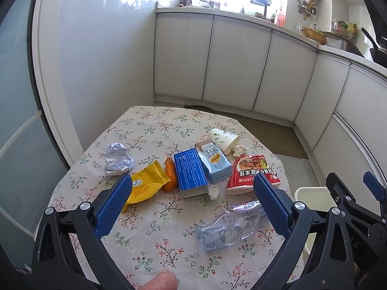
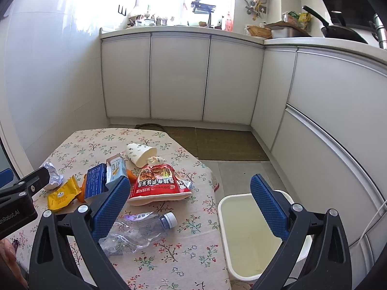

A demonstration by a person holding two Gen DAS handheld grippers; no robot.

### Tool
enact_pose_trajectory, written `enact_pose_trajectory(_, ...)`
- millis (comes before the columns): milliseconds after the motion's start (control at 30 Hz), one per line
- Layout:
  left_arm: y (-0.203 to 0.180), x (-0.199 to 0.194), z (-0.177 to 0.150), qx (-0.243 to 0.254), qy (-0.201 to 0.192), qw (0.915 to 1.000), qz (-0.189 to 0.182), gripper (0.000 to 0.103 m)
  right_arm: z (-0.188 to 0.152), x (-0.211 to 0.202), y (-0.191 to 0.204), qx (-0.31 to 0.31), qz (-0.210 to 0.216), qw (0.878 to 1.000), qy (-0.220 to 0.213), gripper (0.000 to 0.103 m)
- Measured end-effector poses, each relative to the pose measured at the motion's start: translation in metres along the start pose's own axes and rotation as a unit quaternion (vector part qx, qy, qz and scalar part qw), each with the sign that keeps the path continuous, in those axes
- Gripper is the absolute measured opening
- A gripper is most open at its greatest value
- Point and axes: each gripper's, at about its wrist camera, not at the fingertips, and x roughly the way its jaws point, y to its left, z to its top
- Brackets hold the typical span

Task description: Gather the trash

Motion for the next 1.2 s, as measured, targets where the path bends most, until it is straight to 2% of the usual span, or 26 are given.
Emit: enact_pose_trajectory(1200,-0.0051,0.0042,-0.0008,0.007,0.013,0.9999,-0.006,0.096,0.0006,0.0008,-0.0054,0.014,0.007,1.0,-0.003,0.097)
